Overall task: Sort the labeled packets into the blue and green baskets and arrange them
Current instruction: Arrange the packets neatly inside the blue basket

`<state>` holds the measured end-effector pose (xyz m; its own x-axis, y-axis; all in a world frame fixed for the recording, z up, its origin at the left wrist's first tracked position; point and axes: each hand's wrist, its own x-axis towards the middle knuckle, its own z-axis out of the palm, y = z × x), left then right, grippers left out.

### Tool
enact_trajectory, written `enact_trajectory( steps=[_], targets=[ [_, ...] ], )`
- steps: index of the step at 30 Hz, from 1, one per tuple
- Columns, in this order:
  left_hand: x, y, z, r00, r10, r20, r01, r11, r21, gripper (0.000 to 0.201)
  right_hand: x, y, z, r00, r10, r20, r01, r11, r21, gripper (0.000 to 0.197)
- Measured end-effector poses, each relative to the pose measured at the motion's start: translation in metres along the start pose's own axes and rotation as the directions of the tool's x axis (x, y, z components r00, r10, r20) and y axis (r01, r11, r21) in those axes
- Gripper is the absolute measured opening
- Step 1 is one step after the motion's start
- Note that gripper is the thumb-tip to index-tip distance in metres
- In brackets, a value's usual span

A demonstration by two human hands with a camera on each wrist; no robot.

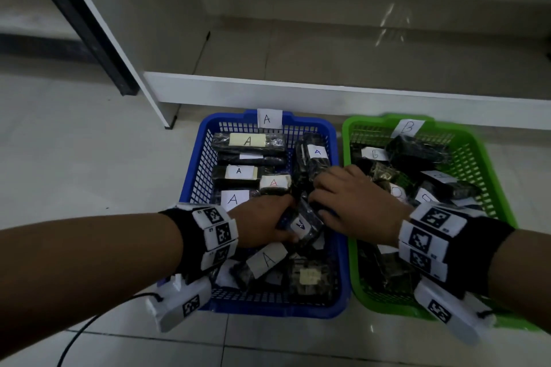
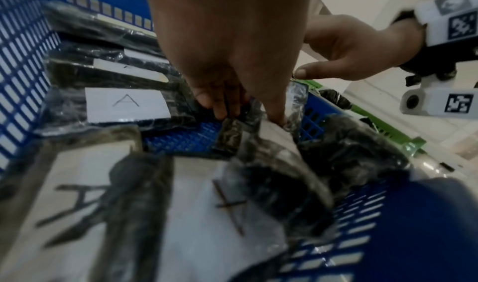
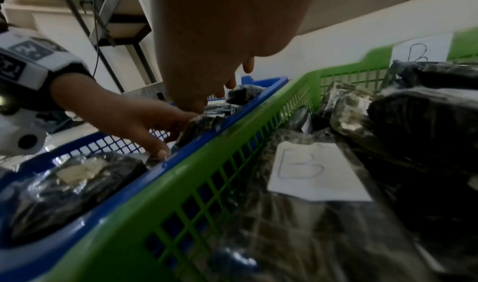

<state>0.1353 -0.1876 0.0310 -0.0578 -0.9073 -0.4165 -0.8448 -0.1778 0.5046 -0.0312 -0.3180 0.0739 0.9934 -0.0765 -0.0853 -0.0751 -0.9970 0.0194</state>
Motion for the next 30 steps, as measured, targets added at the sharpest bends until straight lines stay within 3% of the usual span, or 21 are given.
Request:
enact_trajectory(
  steps=[3, 5, 8, 12, 15, 17, 20, 22, 24, 26, 30],
  targets=[
    [0.002, 0.002, -0.001, 0.998, -0.066, -0.023, 0.060, 0.980, -0.190, 0.068, -0.003, -0.002, 0.004, 0.998, -0.017, 0.057, 0.014, 0.998, 0.054, 0.034],
    [0.004, 0.006, -0.004, 0.997, -0.062, -0.054, 0.048, 0.974, -0.222, 0.050, -0.005, -0.004, 0.004, 0.995, 0.002, 0.095, -0.011, 0.995, 0.096, 0.034],
    [0.004, 0.010, -0.015, 0.997, -0.047, -0.064, 0.025, 0.953, -0.301, 0.021, -0.005, -0.012, 0.000, 0.997, 0.068, 0.040, -0.075, 0.977, 0.199, 0.034],
    [-0.005, 0.003, -0.047, 0.999, -0.042, -0.016, 0.030, 0.893, -0.449, 0.022, 0.003, -0.018, -0.006, 0.956, 0.273, 0.108, -0.290, 0.819, 0.495, 0.027],
    [-0.016, -0.019, -0.075, 0.993, -0.106, -0.054, 0.060, 0.842, -0.536, 0.021, 0.009, -0.017, -0.003, 0.952, 0.274, 0.138, -0.307, 0.848, 0.433, 0.032],
    [-0.021, -0.037, -0.089, 0.976, -0.195, -0.096, 0.112, 0.828, -0.549, 0.015, 0.008, -0.018, 0.002, 0.954, 0.252, 0.164, -0.291, 0.914, 0.283, 0.034],
    [-0.026, -0.062, -0.099, 0.926, -0.318, -0.203, 0.224, 0.896, -0.385, 0.014, 0.005, -0.028, 0.015, 0.958, 0.229, 0.176, -0.226, 0.973, -0.035, 0.041],
    [-0.024, -0.072, -0.098, 0.919, -0.322, -0.226, 0.290, 0.943, -0.161, 0.019, 0.002, -0.033, 0.025, 0.957, 0.262, 0.122, -0.252, 0.963, -0.093, 0.048],
    [-0.019, -0.077, -0.092, 0.932, -0.293, -0.215, 0.293, 0.956, -0.032, 0.020, 0.003, -0.035, 0.032, 0.954, 0.274, 0.119, -0.266, 0.961, -0.076, 0.051],
    [-0.013, -0.078, -0.086, 0.932, -0.272, -0.239, 0.279, 0.960, -0.005, 0.021, 0.005, -0.033, 0.029, 0.963, 0.244, 0.119, -0.240, 0.970, -0.047, 0.052],
    [-0.004, -0.074, -0.082, 0.930, -0.239, -0.281, 0.260, 0.965, 0.039, 0.038, 0.005, -0.027, 0.010, 0.972, 0.174, 0.158, -0.210, 0.945, 0.251, 0.025]
  ],
)
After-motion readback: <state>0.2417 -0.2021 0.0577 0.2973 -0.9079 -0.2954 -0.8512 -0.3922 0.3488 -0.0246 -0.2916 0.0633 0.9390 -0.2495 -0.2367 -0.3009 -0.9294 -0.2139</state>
